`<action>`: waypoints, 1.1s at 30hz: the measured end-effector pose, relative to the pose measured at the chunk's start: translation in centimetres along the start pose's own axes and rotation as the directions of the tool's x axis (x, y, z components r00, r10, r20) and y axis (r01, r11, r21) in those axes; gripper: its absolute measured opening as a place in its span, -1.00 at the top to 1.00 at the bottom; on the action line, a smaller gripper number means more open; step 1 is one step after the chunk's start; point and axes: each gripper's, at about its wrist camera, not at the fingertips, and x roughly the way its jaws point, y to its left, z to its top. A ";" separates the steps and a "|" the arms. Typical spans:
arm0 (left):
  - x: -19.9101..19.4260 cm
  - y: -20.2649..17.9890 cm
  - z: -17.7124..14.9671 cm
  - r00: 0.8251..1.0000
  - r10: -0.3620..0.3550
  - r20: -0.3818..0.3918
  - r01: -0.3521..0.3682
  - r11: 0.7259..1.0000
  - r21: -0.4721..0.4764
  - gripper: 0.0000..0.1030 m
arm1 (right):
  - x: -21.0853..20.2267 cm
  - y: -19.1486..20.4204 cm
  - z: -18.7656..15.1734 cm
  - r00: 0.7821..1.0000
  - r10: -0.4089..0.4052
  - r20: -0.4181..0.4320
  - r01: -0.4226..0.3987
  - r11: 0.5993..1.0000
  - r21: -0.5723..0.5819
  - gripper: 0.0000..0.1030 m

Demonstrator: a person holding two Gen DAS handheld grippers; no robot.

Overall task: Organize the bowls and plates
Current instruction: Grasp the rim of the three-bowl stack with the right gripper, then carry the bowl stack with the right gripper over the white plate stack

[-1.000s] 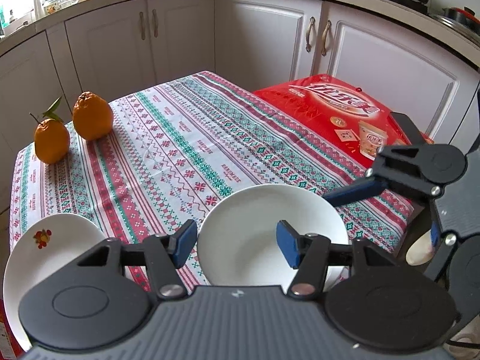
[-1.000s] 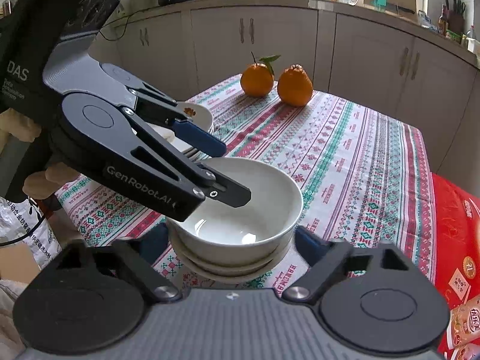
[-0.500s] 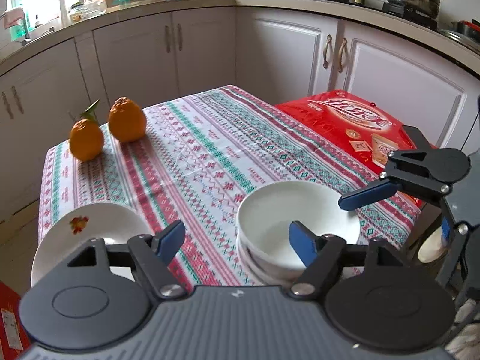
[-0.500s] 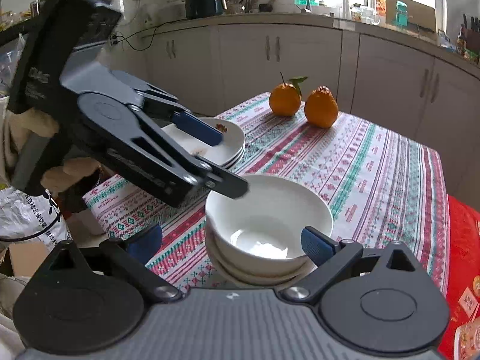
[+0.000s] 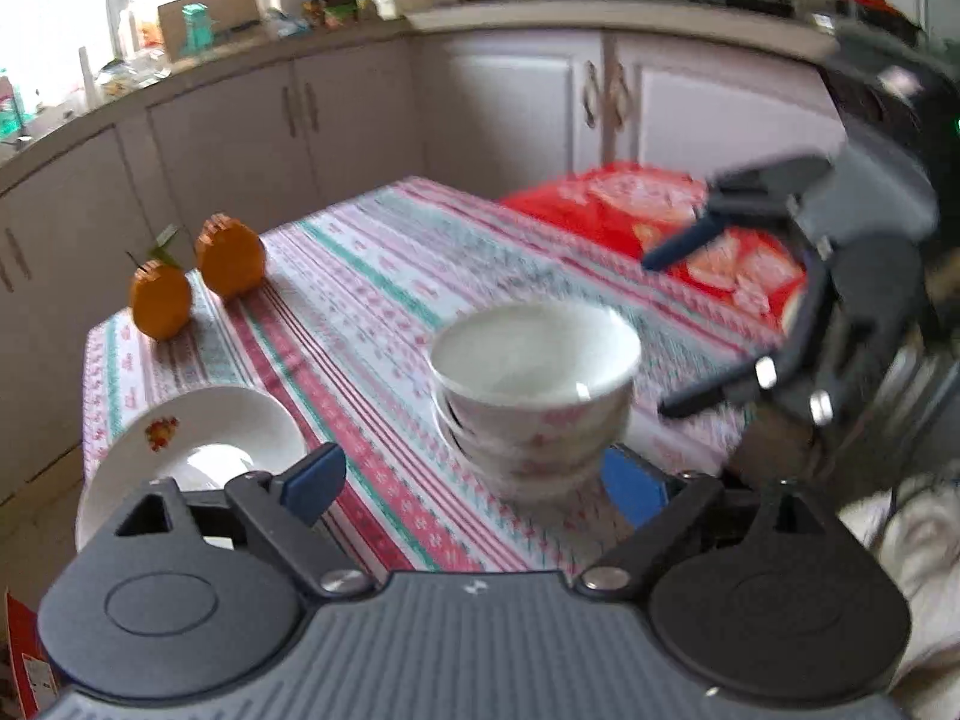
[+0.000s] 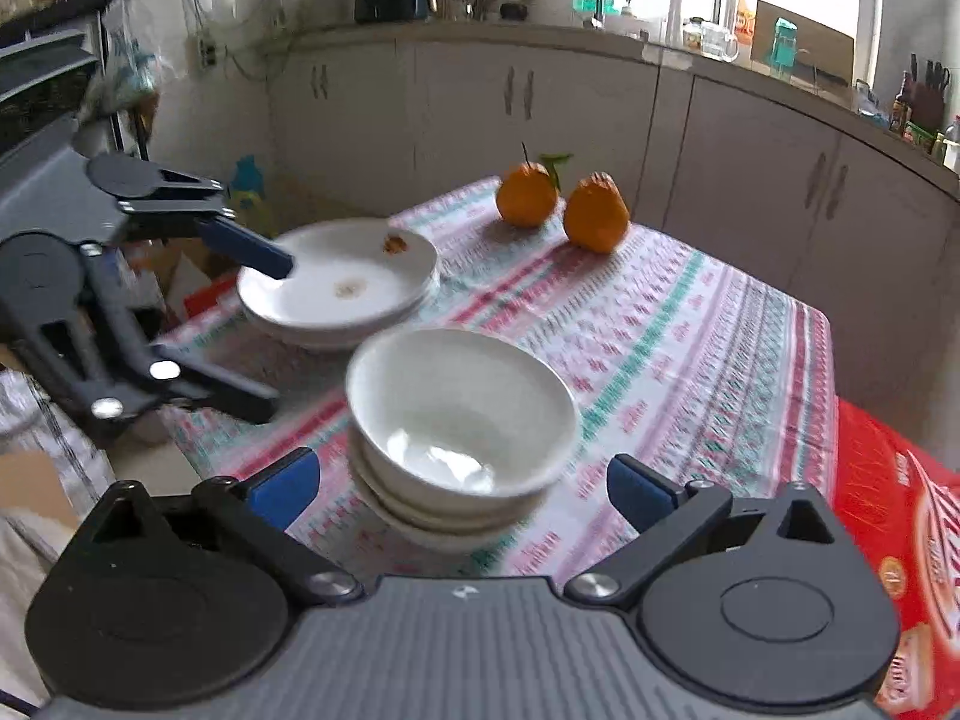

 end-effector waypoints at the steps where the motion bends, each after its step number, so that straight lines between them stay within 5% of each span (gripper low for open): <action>1: 0.6 -0.1 -0.3 1.000 -0.002 -0.013 0.002 1.000 0.004 -0.79 | 0.4 -0.2 -0.3 1.000 -0.003 -0.018 0.003 1.000 -0.012 -1.00; 17: 8.5 -0.1 -0.9 0.980 -0.125 -0.157 0.144 0.982 0.122 -0.78 | 8.1 -0.9 -1.0 0.975 0.096 -0.199 -0.142 0.962 -0.235 -1.00; 26: 9.2 0.7 0.0 0.961 -0.213 -0.175 0.247 0.948 0.200 -0.74 | 9.0 -1.2 0.1 0.950 0.191 -0.247 -0.271 0.897 -0.350 -0.98; 33: 9.7 1.3 0.3 0.945 -0.267 -0.189 0.303 0.931 0.204 -0.62 | 9.6 -1.3 0.8 0.935 0.221 -0.276 -0.318 0.868 -0.381 -0.79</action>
